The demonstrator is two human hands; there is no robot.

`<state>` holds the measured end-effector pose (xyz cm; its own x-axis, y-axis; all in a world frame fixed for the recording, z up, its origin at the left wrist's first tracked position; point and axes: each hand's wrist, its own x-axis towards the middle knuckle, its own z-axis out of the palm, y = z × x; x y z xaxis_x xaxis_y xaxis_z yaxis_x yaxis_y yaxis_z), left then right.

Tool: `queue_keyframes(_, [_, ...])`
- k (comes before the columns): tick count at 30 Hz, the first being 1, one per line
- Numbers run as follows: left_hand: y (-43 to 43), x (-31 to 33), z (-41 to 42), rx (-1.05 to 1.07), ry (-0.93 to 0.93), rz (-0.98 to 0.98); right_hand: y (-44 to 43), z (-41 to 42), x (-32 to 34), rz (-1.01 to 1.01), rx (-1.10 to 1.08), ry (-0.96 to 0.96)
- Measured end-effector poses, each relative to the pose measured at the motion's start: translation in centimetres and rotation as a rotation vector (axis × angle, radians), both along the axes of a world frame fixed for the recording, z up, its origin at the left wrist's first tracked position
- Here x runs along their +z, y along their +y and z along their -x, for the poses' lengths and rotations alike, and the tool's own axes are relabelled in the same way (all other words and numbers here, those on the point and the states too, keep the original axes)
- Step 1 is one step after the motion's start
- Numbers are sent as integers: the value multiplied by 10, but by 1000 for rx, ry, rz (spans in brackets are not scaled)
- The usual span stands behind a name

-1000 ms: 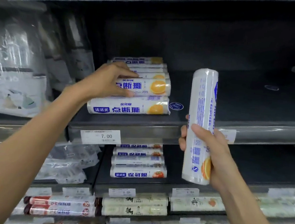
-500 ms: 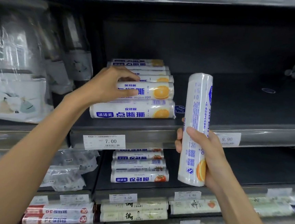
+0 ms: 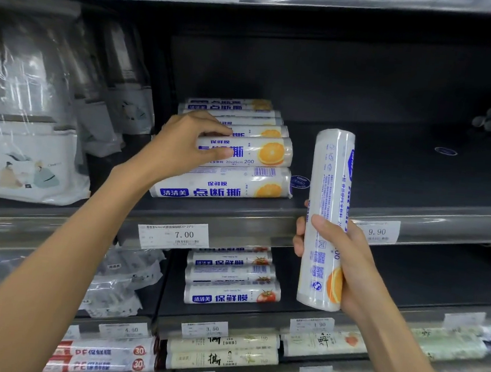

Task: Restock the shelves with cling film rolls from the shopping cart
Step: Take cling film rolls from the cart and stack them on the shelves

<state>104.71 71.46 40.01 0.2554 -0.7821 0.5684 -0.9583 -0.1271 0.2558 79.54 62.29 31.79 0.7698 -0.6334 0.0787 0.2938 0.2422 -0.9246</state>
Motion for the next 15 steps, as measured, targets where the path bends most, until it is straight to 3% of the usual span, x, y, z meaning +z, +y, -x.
queue_keyframes(4, [13,-10,5,71,-117,88,-2,-1,1,9,8,13])
queue_keyframes(10, [50,-73,45,181,-463,488,-7,-4,5,8,56,-18])
queue_keyframes(15, [66,-115,36,129,-644,436,-12,-4,13,22,135,-59])
